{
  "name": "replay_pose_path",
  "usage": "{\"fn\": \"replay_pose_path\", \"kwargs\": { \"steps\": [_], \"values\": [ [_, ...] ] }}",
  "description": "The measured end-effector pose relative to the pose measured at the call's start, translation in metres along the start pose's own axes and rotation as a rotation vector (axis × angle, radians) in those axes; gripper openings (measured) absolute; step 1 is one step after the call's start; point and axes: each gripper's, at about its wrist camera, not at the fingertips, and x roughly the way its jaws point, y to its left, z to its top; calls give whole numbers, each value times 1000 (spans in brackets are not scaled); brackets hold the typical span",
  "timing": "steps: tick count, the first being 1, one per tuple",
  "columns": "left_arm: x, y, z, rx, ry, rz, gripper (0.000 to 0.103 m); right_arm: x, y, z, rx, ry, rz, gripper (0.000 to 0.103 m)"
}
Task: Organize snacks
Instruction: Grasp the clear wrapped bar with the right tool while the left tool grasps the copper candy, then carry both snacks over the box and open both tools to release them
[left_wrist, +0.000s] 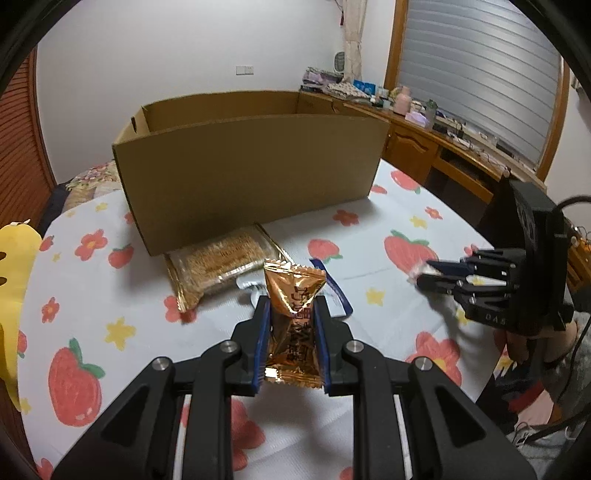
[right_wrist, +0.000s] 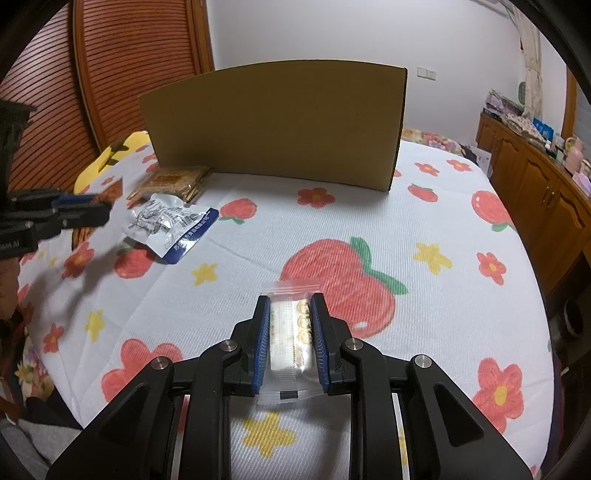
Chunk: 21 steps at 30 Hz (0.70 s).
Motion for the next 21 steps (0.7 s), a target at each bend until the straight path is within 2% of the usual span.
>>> {"fn": "replay_pose_path", "kwargs": {
  "steps": [3,10,16,21],
  "values": [
    [-4,1,8,-6,-29,4,20,-3,-1,3,5,5,13,19],
    [-9,14,38,-31,-103,21,20,-28,1,30,-41,-65,19,19],
    [-13,28,77,-49,-186,31,20,-42,-5,76,-71,-149,19,19],
    [-9,40,104,-48,-219,48,20,-43,-7,120,-108,-214,16,19]
  ]
}}
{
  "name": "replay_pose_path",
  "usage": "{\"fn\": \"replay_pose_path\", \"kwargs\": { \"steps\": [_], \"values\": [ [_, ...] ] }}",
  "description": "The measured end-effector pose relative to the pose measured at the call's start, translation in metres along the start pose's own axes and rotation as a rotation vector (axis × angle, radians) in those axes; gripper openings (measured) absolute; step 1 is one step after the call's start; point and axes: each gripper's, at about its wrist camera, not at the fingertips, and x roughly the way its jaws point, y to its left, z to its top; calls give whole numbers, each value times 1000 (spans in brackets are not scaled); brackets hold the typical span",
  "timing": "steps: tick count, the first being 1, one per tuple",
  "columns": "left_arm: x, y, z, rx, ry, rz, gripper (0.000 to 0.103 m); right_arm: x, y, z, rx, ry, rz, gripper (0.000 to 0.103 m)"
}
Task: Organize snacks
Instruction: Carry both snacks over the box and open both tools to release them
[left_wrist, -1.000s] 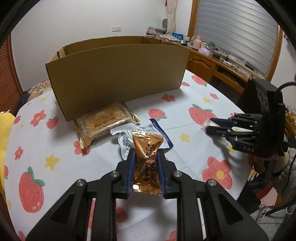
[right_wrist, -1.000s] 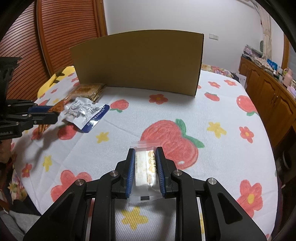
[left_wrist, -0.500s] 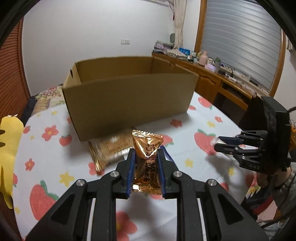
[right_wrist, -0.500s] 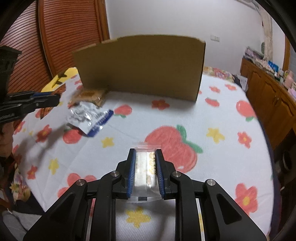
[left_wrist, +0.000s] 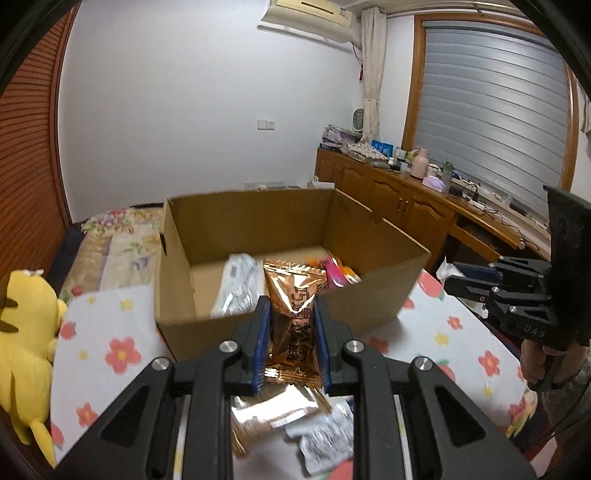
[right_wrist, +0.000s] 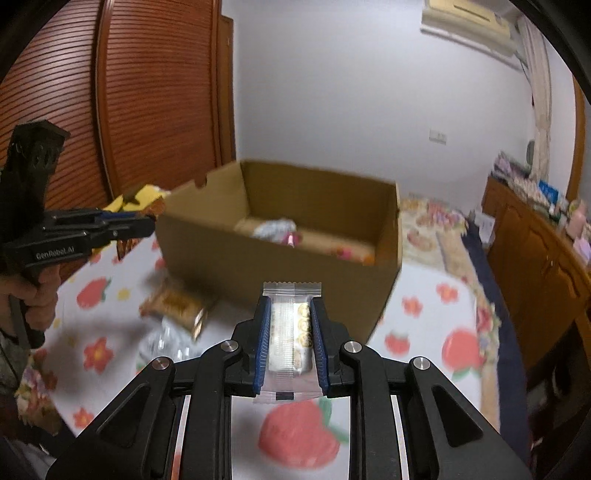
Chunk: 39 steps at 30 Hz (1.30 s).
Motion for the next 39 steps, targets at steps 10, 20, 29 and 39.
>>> {"fn": "replay_pose_path", "kwargs": {
  "steps": [10,20,29,39],
  "values": [
    [29,25,23,-2,-7,51,20,37,1,42,-47,-50,38,19],
    [52,42,46,0,-18,88,20,76,-3,91,-13,-97,116,19],
    [85,51,54,5,13,105,20,113,-4,97,-49,-60,109,19],
    [110,44,48,25,69,105,20,138,-16,73,-23,7,104,19]
  ]
}}
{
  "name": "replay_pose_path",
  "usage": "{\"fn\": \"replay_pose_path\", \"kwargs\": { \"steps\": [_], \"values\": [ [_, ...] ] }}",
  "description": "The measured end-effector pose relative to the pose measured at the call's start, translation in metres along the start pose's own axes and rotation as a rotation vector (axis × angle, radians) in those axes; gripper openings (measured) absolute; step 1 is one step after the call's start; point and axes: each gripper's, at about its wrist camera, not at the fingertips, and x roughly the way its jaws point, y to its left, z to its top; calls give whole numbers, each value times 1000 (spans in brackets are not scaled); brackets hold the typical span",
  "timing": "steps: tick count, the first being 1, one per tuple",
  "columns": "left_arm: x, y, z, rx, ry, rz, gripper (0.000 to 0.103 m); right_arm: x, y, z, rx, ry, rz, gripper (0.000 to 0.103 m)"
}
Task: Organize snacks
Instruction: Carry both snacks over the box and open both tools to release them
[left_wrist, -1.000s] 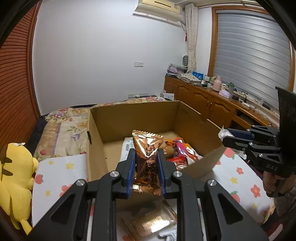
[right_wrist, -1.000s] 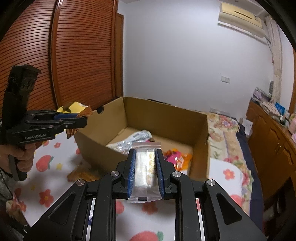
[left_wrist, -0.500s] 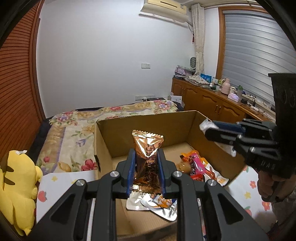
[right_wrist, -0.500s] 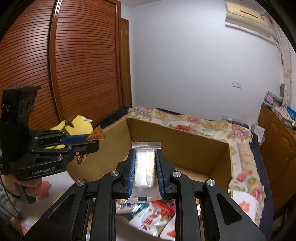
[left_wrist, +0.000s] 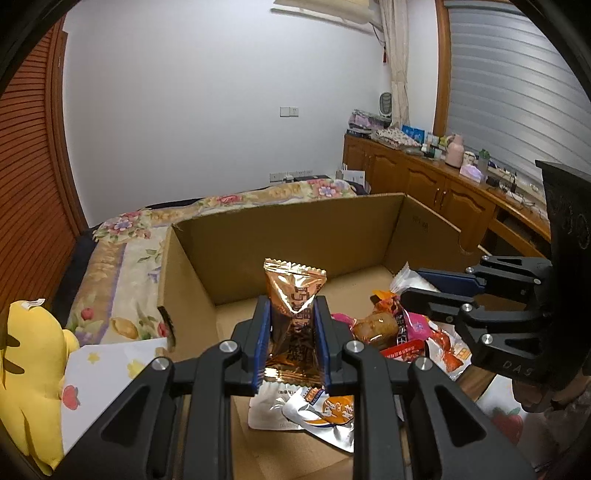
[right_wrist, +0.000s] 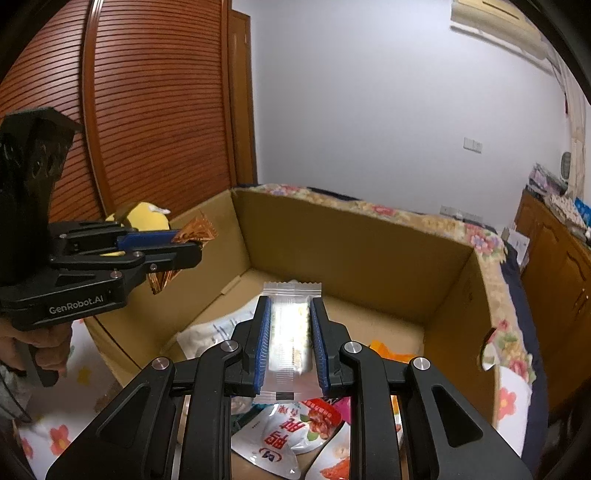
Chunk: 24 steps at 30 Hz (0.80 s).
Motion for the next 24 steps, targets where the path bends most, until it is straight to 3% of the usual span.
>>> {"fn": "replay_pose_path", "kwargs": {
  "steps": [24],
  "values": [
    [4,-3,-1,10,47,24,22,4,-6,-12,44,23,-9,21]
  ]
}}
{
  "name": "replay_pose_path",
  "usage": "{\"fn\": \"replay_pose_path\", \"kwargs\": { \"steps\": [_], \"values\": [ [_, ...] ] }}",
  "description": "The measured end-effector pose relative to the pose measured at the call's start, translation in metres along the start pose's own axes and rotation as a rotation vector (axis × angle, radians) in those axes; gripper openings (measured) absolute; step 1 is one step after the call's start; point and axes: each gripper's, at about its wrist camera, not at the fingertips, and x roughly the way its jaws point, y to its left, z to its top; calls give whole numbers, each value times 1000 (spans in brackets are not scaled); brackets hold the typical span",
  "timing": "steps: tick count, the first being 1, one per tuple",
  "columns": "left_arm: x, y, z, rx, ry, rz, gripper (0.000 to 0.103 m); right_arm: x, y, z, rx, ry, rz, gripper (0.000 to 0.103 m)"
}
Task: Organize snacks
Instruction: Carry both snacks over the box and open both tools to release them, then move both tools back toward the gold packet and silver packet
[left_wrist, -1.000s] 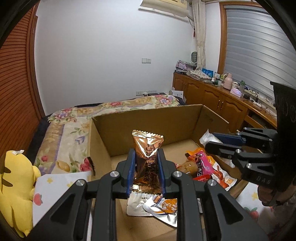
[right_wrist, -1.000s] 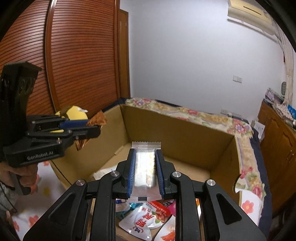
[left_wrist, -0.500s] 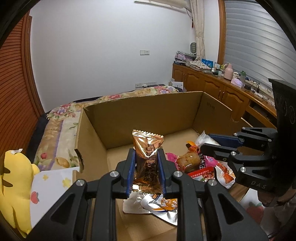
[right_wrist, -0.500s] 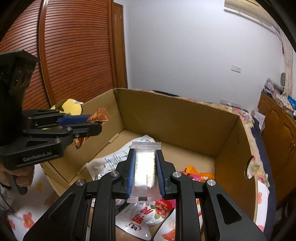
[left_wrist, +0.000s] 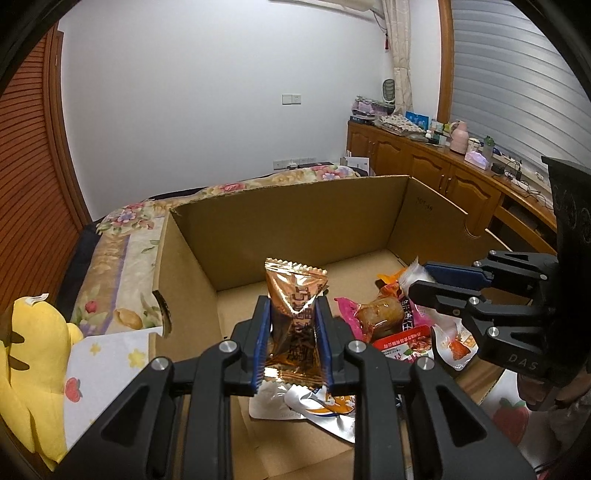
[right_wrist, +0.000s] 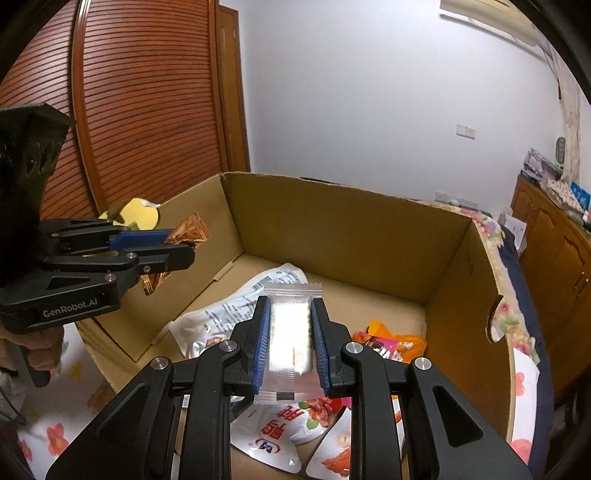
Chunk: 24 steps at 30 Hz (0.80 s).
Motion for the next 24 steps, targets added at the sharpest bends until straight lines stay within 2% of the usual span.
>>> {"fn": "replay_pose_path", "kwargs": {
  "steps": [5,9,16,19,21,24],
  "values": [
    [0,-1,-1,-3,3,7,24,0,-2,-1,0,-2,2,23],
    [-3,1,-2,-16,-7,0,48,-1,-2,-2,8,-7,8,36],
    [-16,1,-4,-29,-18,11,54,-8,4,-2,-3,-16,-1,38],
    [-27,-2,-7,-19,-36,9,64,-17,9,-1,-7,-26,-3,39],
    [-38,-4,-9,-17,-56,6,75,-25,13,0,-13,-33,-9,39],
    [-56,-5,-11,-18,-87,2,82,-39,21,0,-25,-46,-18,41]
  ]
}}
